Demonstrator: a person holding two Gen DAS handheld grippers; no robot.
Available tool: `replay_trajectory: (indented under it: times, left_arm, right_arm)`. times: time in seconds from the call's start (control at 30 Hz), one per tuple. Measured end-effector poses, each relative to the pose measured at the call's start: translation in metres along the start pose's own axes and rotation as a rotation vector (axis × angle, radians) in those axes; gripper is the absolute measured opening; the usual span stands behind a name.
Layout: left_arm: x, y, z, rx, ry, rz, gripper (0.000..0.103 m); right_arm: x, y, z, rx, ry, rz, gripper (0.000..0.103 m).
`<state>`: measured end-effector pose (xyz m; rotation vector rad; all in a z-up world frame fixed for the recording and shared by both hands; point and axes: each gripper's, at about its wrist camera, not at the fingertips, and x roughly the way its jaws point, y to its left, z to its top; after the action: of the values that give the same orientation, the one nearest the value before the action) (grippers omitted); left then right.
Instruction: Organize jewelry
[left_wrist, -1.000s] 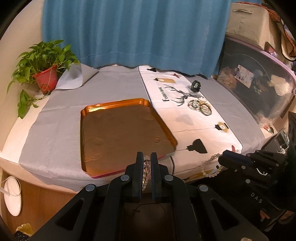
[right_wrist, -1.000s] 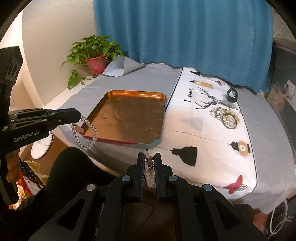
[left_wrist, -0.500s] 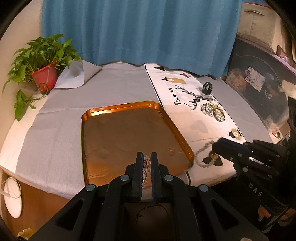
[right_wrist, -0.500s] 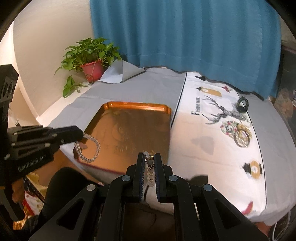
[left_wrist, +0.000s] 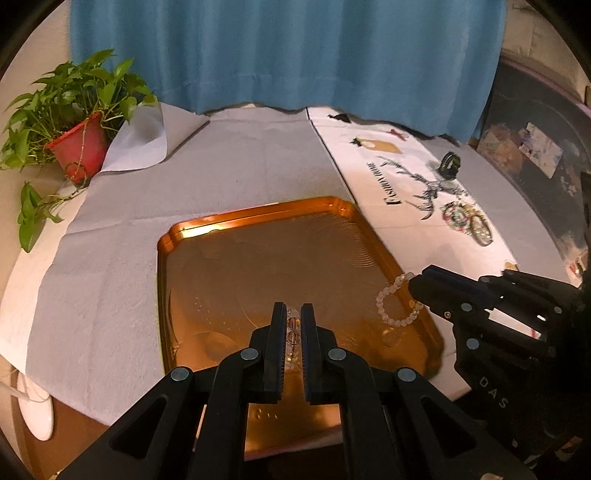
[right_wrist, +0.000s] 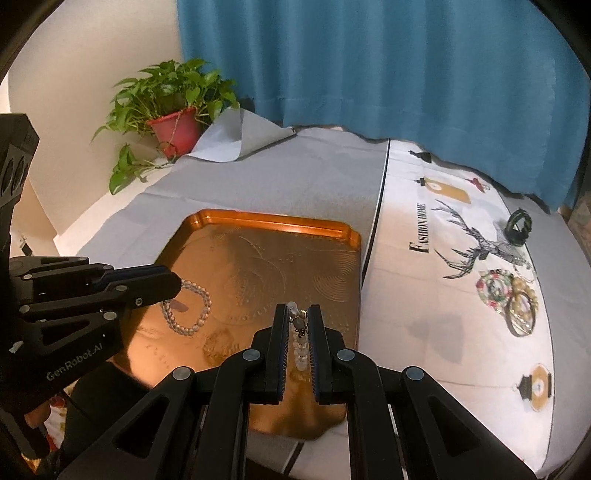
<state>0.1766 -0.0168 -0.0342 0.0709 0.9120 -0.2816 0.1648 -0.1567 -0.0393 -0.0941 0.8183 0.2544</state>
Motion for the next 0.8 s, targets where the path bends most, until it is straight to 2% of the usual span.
replay_trajectory:
  times: [0.13,0.17,0.2,0.23,0.27,0.3,0.37,0.53,0.8]
  left_arm:
    - [0.016,0.001,0.001,0.005,0.02,0.023,0.007]
    - [0.019,0.003,0.001,-0.004,0.027,0.023,0.015]
    - [0.021,0.005,0.002,-0.012,0.037,0.024,0.04]
    - [0.024,0.006,0.002,-0.022,0.056,0.039,0.055]
    - [0.025,0.009,0.002,-0.037,0.063,0.104,0.076]
    - [0.023,0.011,0.0,-0.045,0.05,0.135,0.091]
    - [0.016,0.012,-0.005,-0.05,0.014,0.144,0.095]
    - [0.002,0.011,-0.023,-0.044,0.046,0.183,0.095]
    - [-0.054,-0.009,-0.066,-0.092,-0.006,0.221,0.095]
  right_arm:
    - [0.015,0.001,-0.001,-0.005,0.031,0.003,0.012]
    - [0.021,0.002,-0.002,-0.01,0.052,-0.001,0.014]
    - [0.025,0.001,-0.003,-0.009,0.075,-0.007,0.022]
    - [0.028,0.0,-0.004,-0.006,0.091,-0.013,0.031]
    - [0.032,-0.002,-0.007,0.005,0.121,-0.054,0.047]
    - [0.033,-0.005,-0.01,0.016,0.133,-0.074,0.065]
    - [0.029,-0.008,-0.015,0.035,0.125,-0.072,0.078]
    - [-0.001,-0.002,-0.034,0.02,0.099,-0.098,0.079]
    - [-0.063,0.016,-0.07,0.005,0.052,-0.115,0.08]
